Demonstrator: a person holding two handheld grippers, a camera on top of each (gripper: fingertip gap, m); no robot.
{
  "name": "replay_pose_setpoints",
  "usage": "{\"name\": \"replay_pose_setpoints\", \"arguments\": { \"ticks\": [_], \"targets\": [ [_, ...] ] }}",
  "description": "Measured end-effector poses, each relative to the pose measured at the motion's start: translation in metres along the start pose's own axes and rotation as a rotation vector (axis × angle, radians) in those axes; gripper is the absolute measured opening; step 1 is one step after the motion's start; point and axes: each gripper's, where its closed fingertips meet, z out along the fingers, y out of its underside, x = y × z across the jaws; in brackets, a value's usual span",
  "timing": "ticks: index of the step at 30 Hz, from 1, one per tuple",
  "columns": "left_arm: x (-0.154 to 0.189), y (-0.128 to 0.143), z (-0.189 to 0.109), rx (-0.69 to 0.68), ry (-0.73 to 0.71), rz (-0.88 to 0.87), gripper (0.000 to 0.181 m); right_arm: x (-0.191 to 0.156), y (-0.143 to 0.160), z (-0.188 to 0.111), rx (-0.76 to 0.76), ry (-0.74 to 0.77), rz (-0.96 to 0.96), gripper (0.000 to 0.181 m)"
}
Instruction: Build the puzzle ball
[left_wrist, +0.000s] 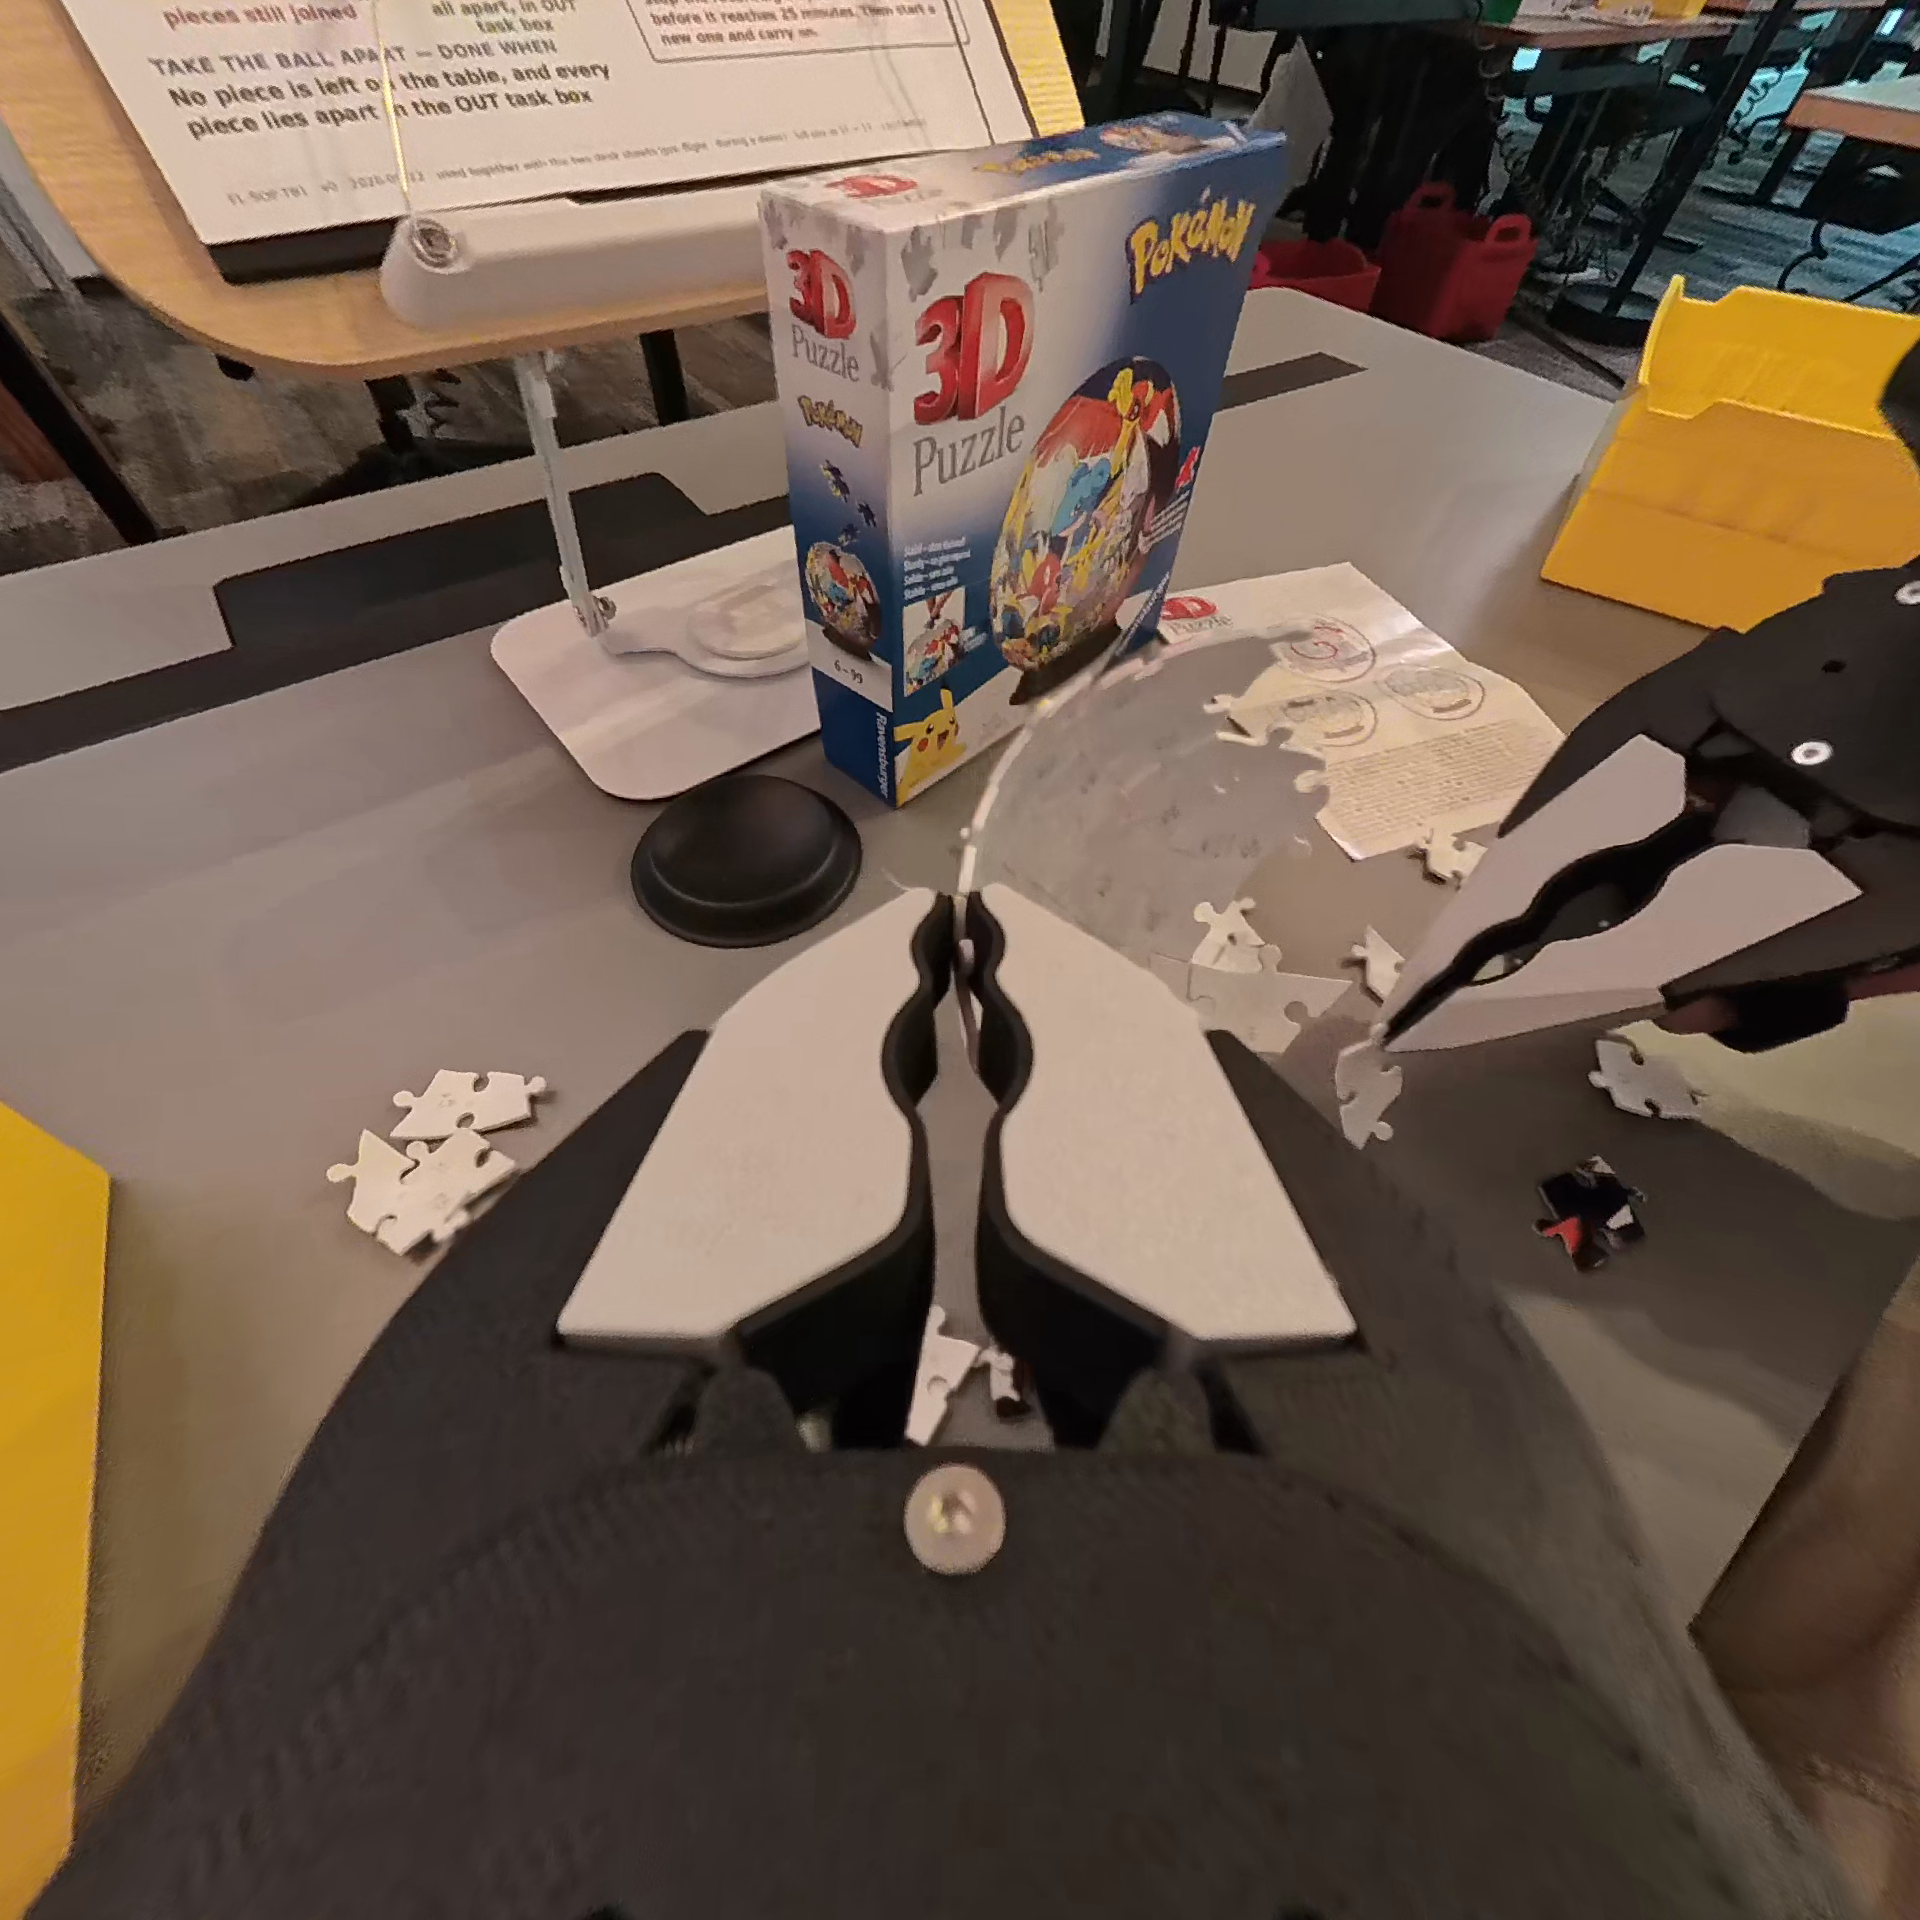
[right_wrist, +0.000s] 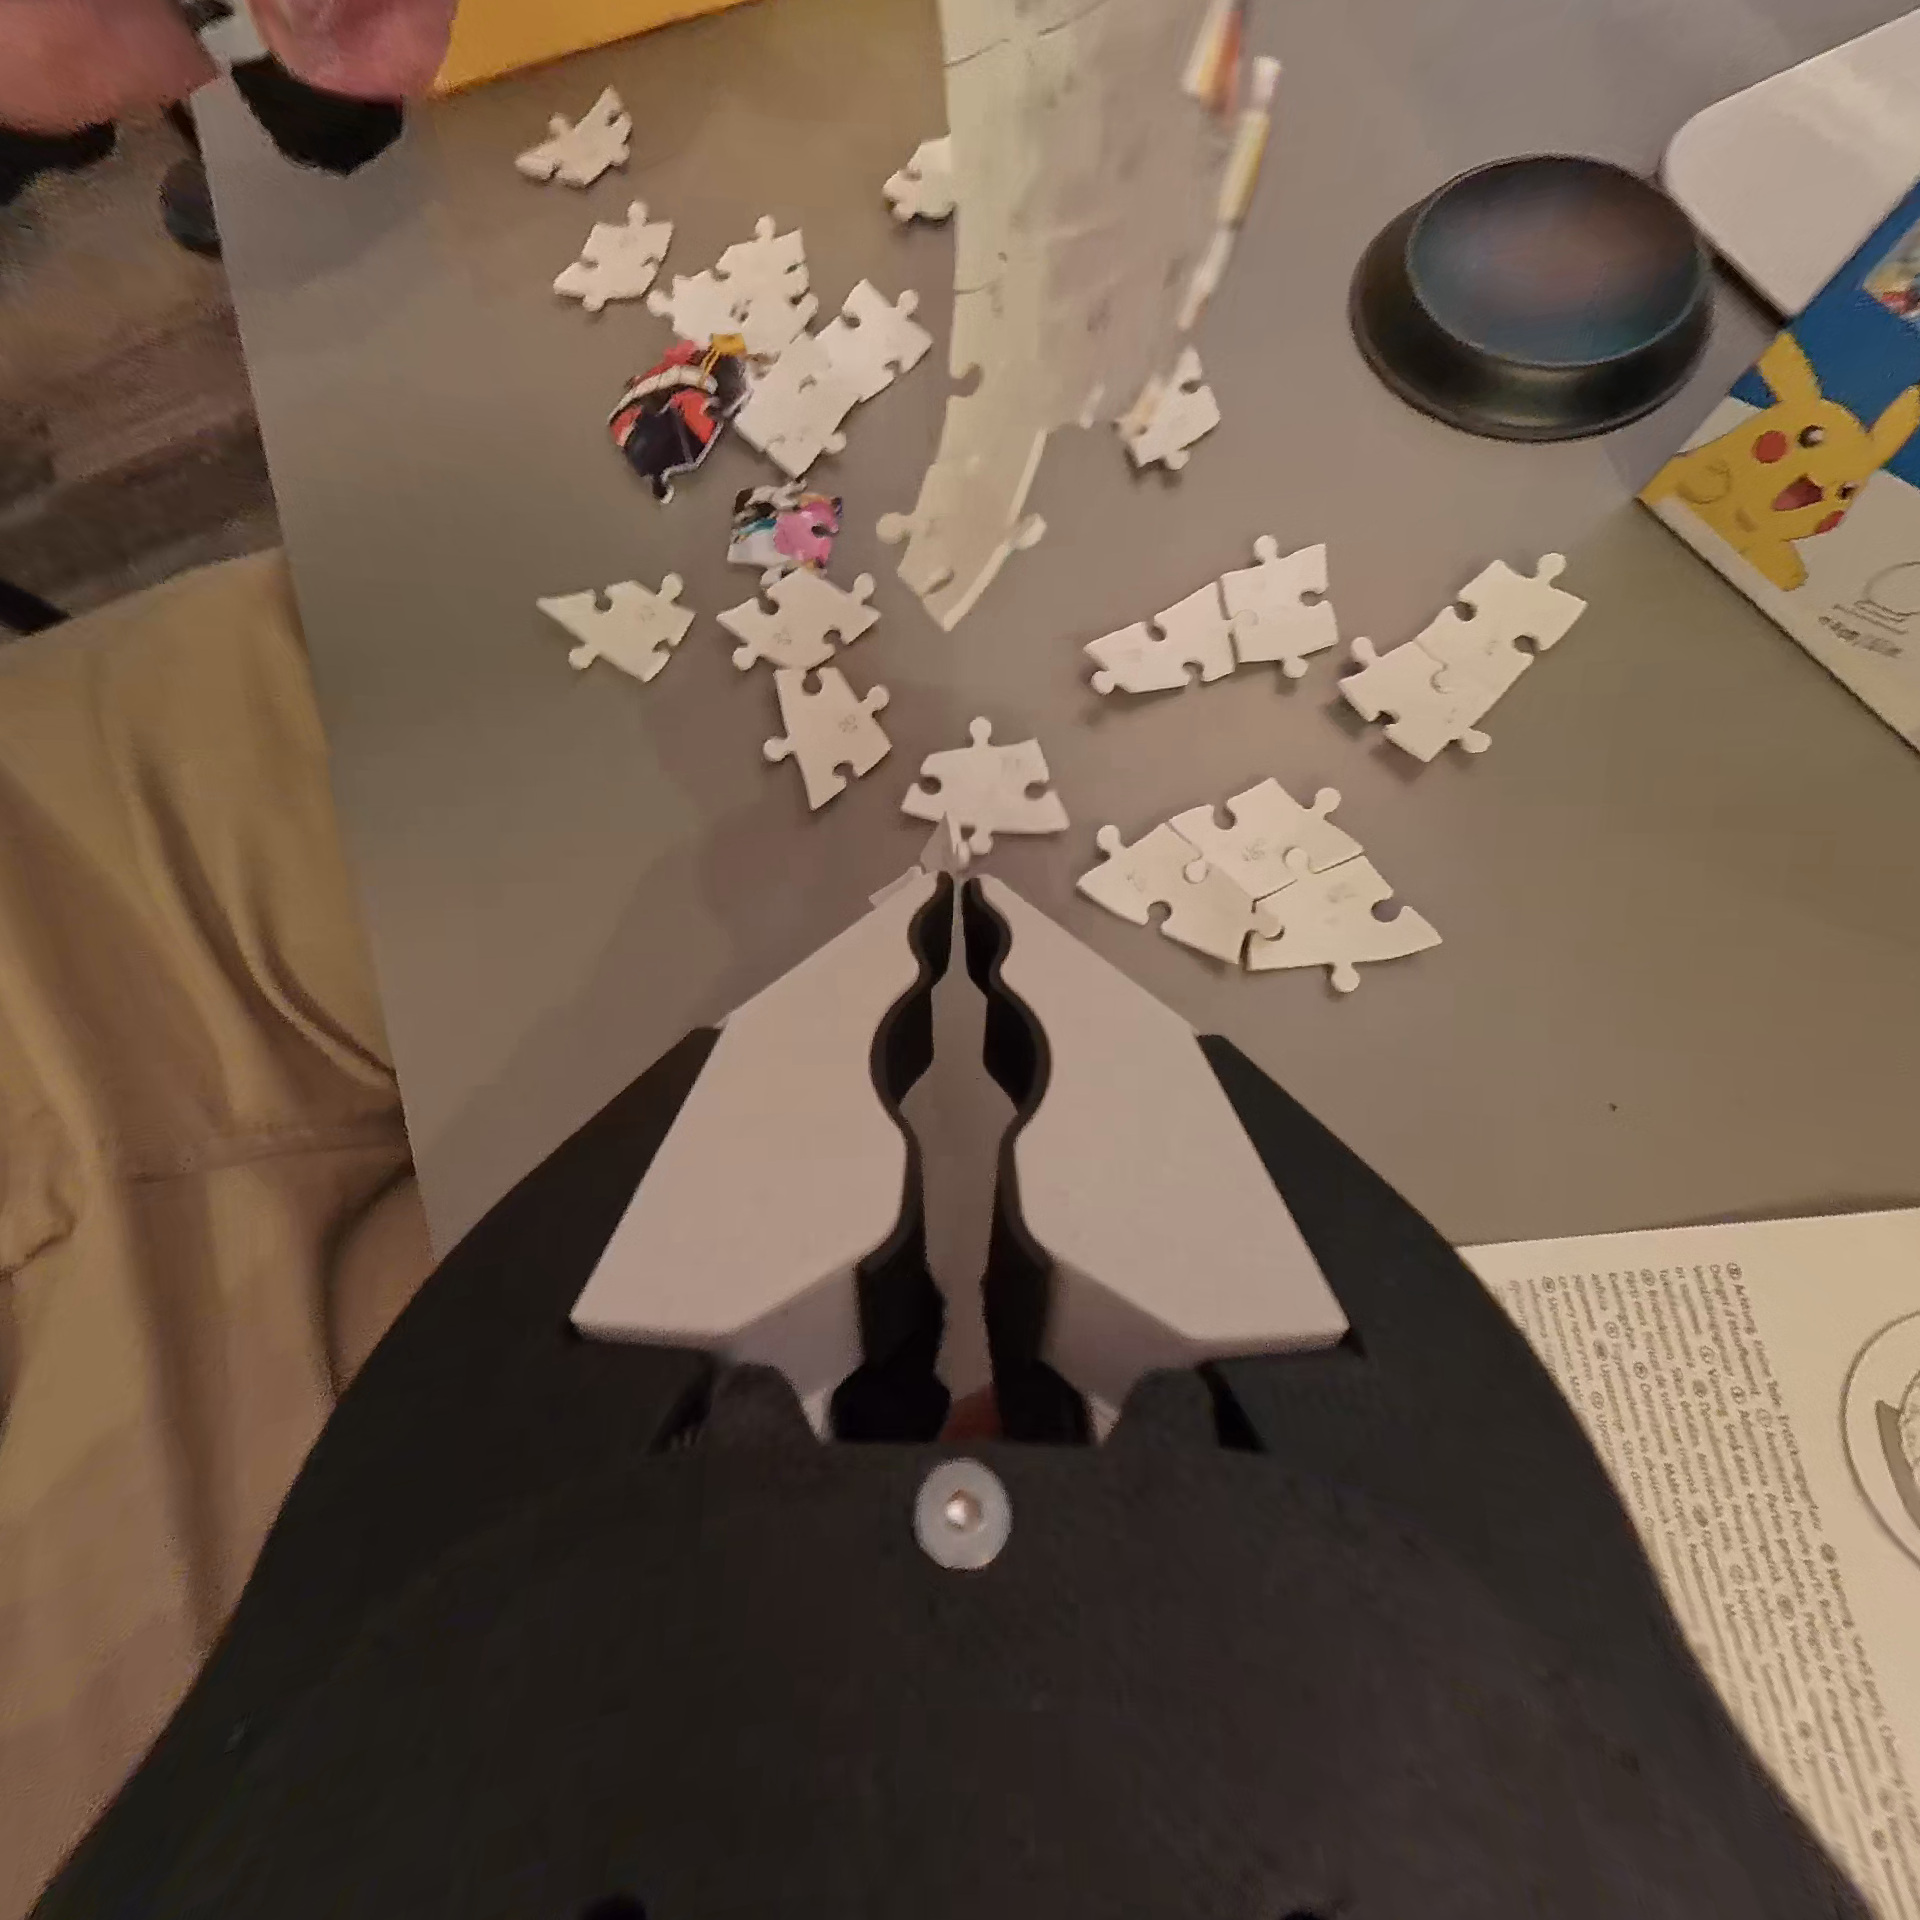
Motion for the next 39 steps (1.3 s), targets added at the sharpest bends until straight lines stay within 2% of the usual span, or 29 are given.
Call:
{"name": "replay_pose_setpoints", "arguments": {
  "ticks": [12, 20, 29, 39],
  "targets": [
    [0.040, 0.032, 0.029, -0.138, 0.055, 0.055, 0.002, -0.035, 0.010, -0.018, -0.085, -0.108, -0.242, 0.000],
    [0.061, 0.047, 0.042, -0.196, 0.099, 0.087, 0.002, -0.043, 0.014, -0.002, -0.159, -0.056, -0.366, 0.000],
    [0.069, 0.052, 0.044, -0.218, 0.122, 0.098, 0.002, -0.032, 0.016, 0.007, -0.212, 0.068, -0.464, 0.001],
    [0.069, 0.054, 0.045, -0.224, 0.127, 0.106, 0.002, -0.029, 0.017, -0.001, -0.234, 0.097, -0.476, 0.005]
  ]
}}
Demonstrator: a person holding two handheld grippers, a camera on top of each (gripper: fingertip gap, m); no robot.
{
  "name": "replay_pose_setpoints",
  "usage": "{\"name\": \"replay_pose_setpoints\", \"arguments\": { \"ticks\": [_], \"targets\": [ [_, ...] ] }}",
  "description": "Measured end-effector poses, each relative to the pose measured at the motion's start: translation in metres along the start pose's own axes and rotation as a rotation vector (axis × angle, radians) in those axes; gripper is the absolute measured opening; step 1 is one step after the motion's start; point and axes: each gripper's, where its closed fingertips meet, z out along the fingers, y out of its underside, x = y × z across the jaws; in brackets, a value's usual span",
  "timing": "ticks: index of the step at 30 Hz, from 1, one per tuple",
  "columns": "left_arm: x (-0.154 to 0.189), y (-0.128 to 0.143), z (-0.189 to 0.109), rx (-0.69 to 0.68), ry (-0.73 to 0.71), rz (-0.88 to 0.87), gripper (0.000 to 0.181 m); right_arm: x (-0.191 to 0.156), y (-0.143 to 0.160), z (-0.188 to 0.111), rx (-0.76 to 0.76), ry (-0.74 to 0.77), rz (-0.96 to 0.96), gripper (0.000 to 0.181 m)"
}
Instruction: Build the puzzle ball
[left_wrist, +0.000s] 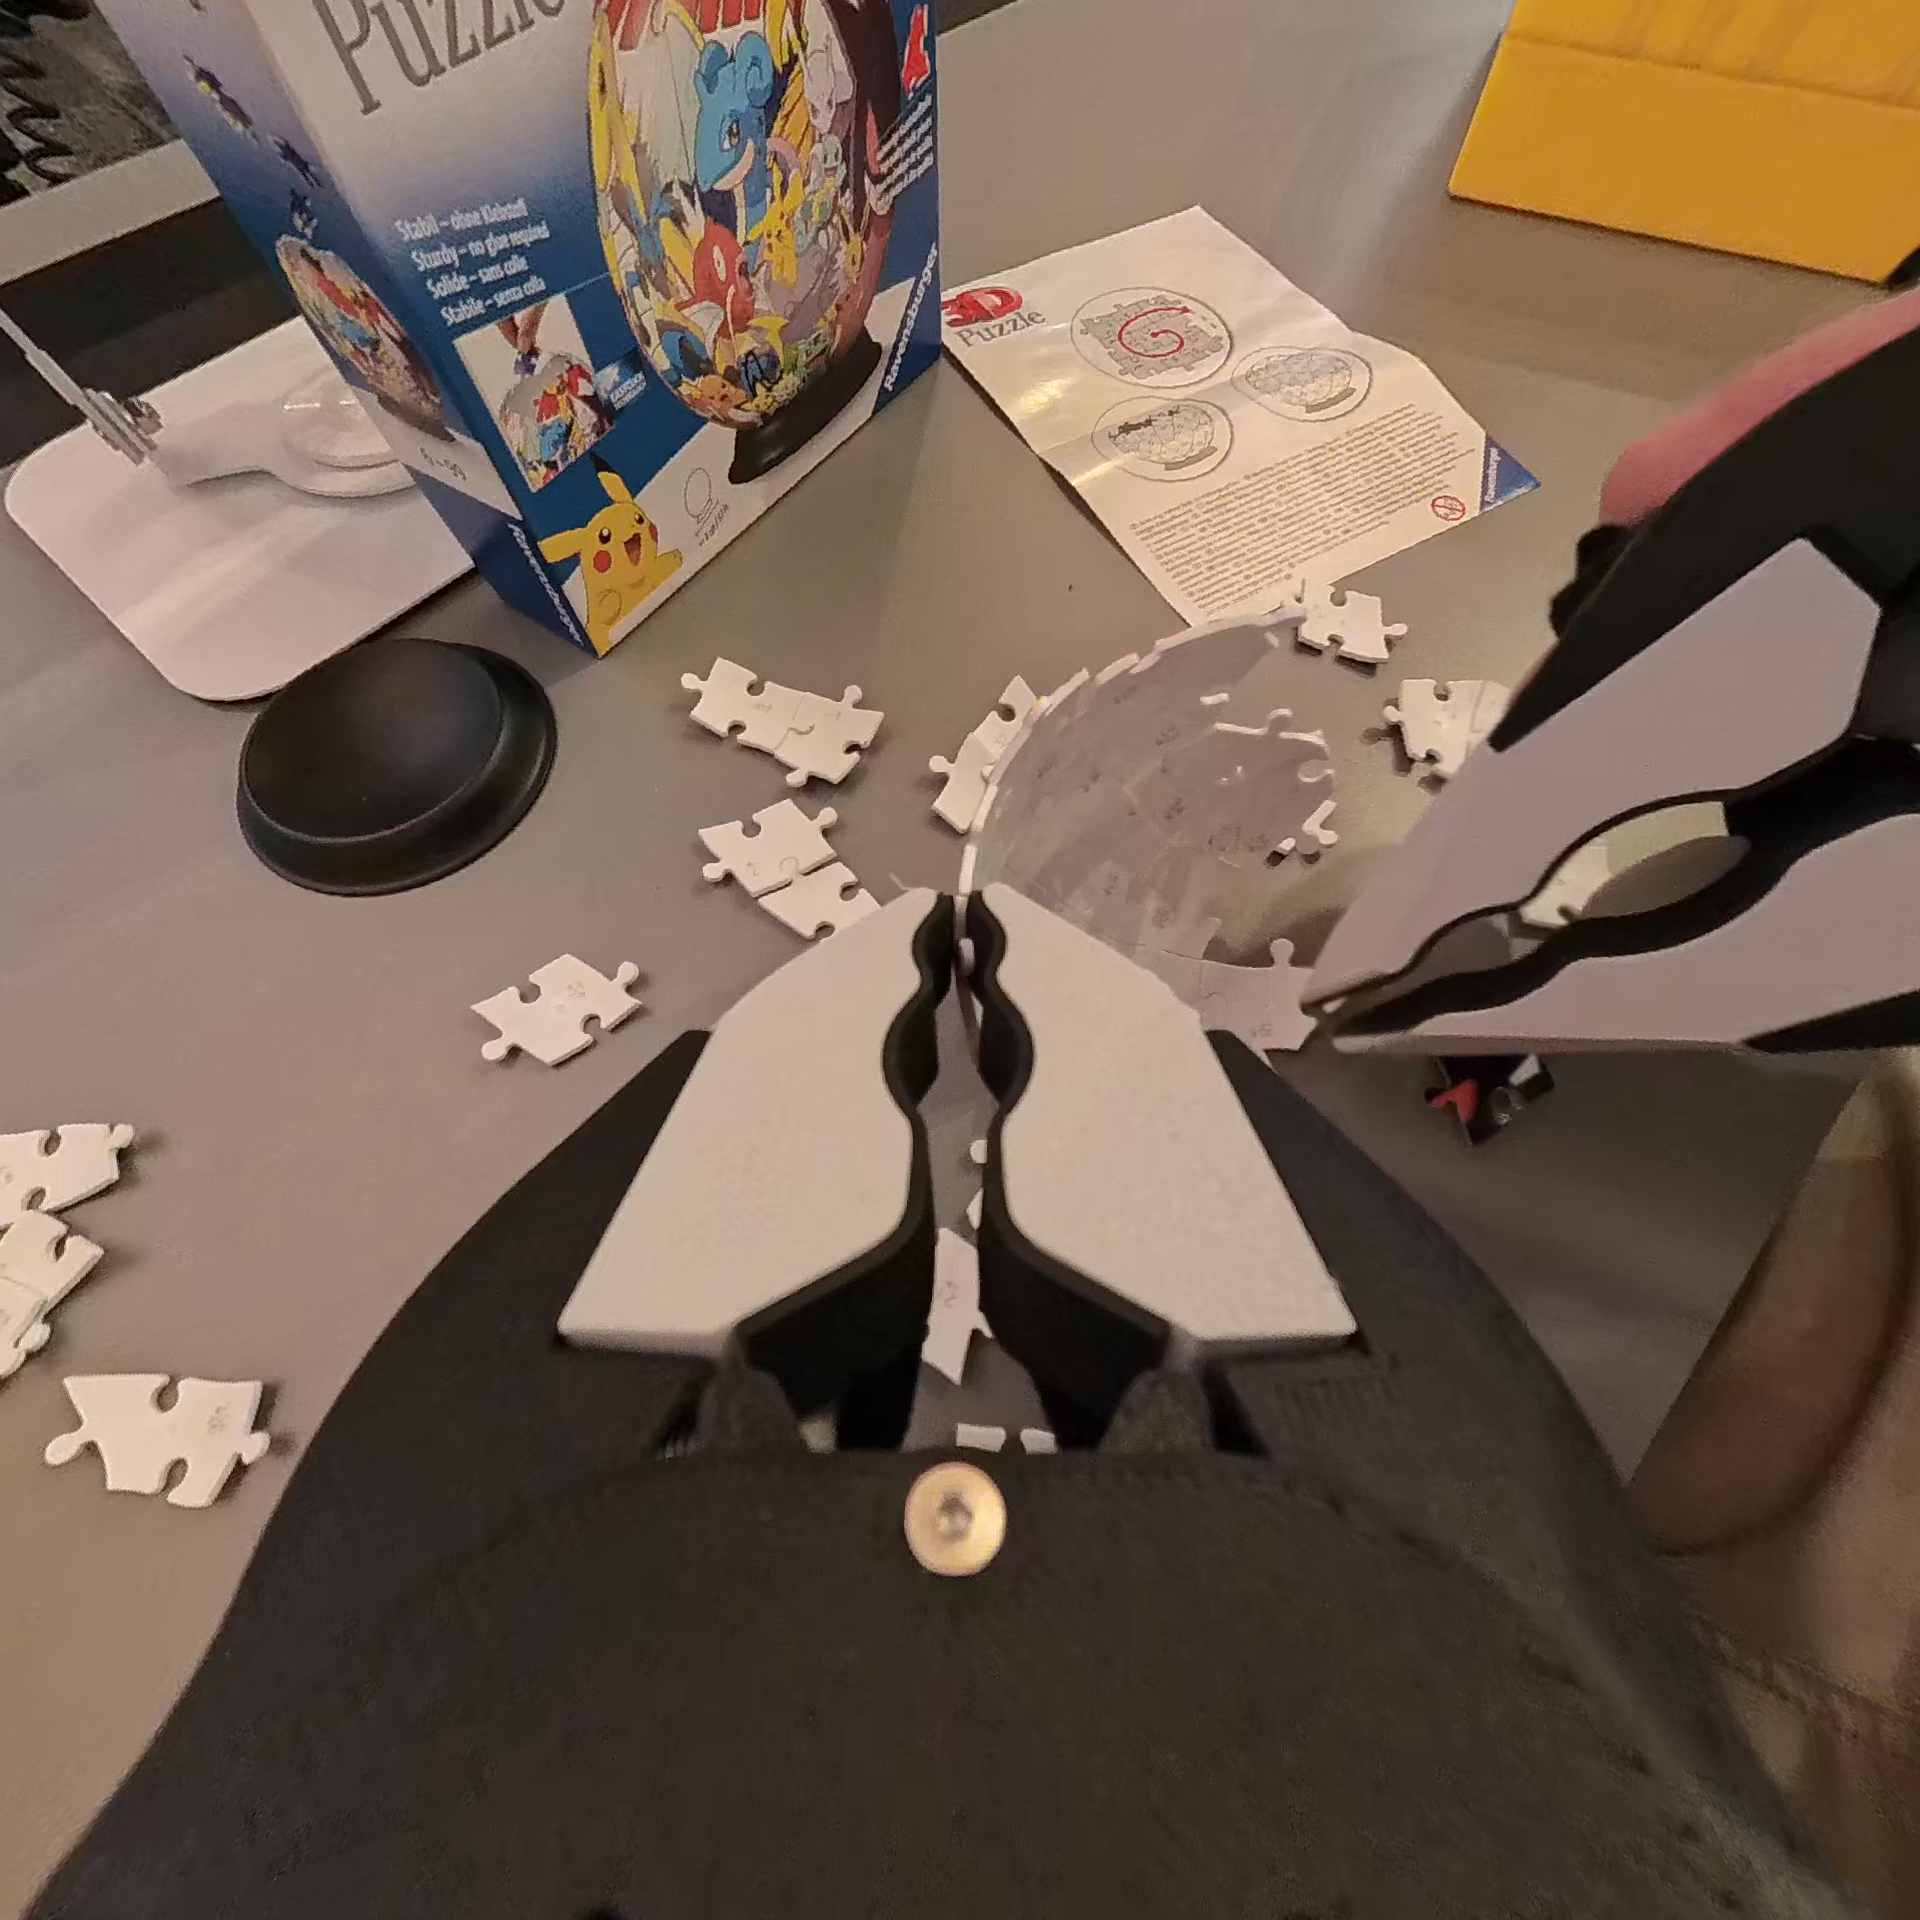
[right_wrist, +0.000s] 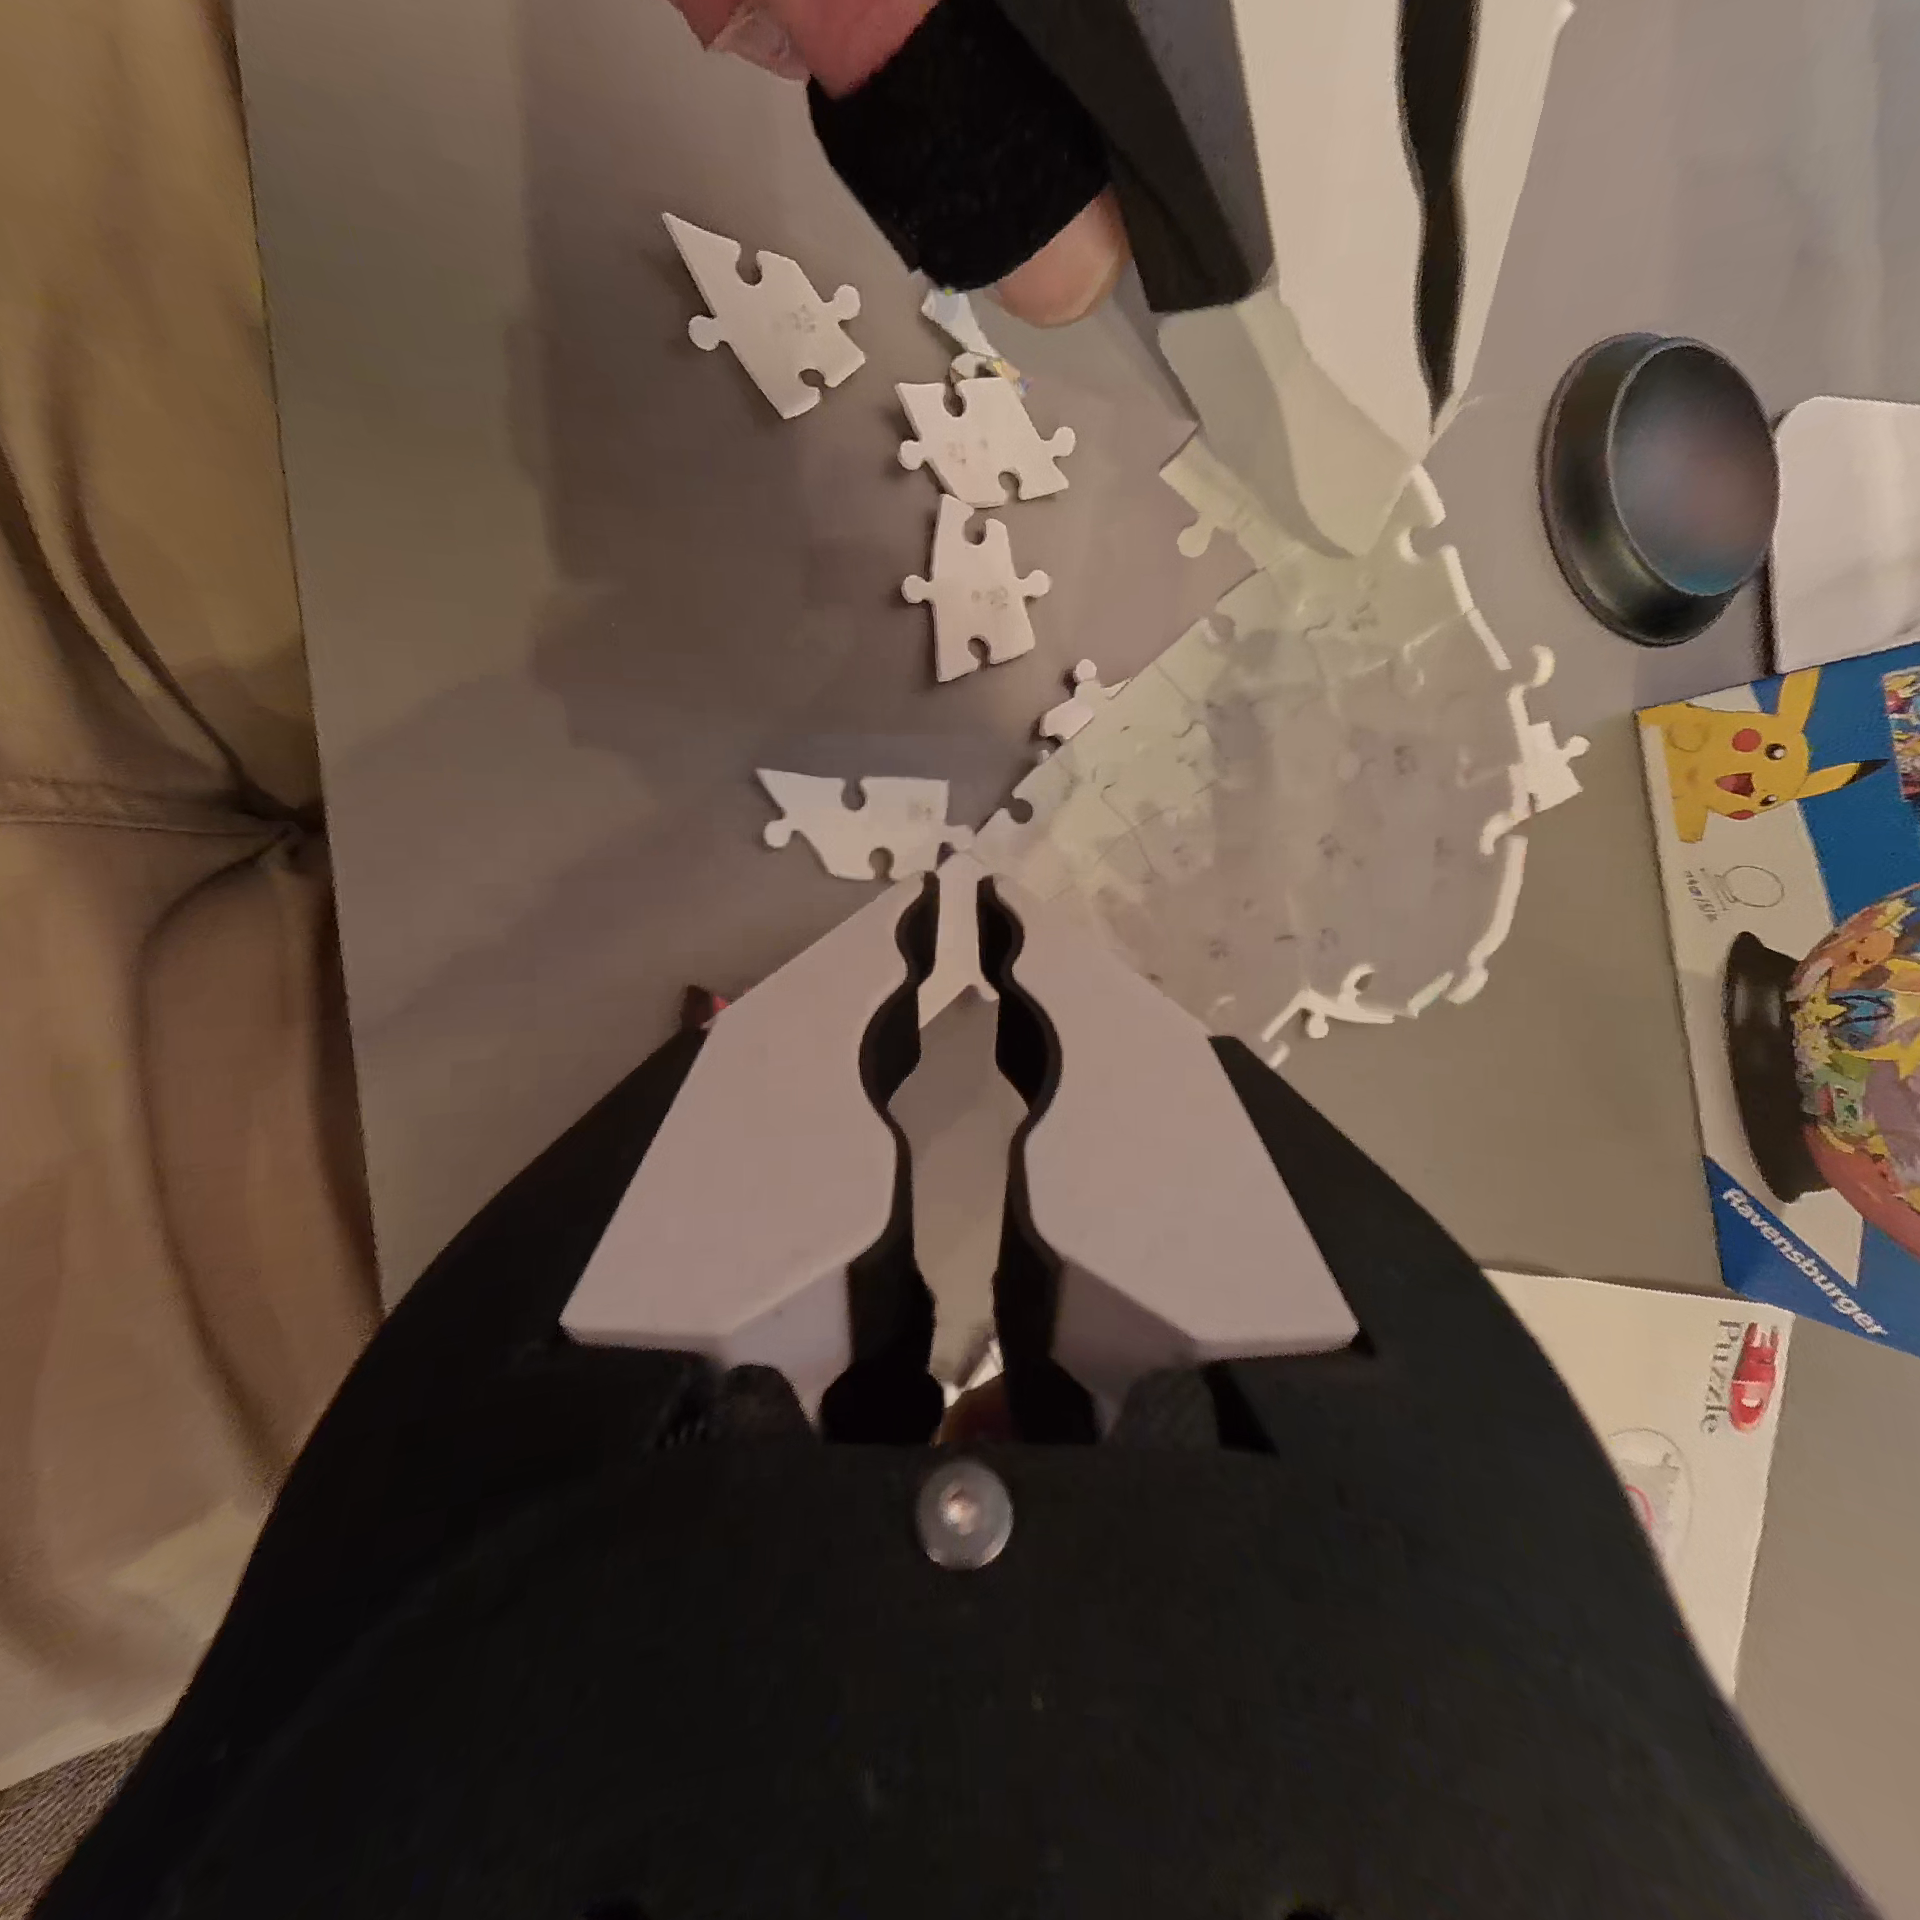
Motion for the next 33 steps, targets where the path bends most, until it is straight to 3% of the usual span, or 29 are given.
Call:
{"name": "replay_pose_setpoints", "arguments": {
  "ticks": [10, 24, 30, 33],
  "targets": [
    [0.001, 0.000, 0.001, 0.001, 0.007, 0.004, 0.002, -0.034, -0.004, 0.016, -0.031, -0.114, -0.037, 0.003],
    [0.002, 0.001, 0.002, -0.003, 0.010, 0.008, 0.002, -0.022, 0.017, 0.018, -0.108, -0.075, -0.027, 0.000],
    [0.002, 0.001, 0.002, -0.004, 0.010, 0.007, 0.002, -0.021, -0.011, 0.017, -0.004, -0.031, -0.036, 0.000],
    [0.002, 0.001, 0.002, -0.004, 0.009, 0.008, 0.002, -0.022, -0.005, 0.028, -0.051, -0.025, -0.035, 0.000]
  ]
}}
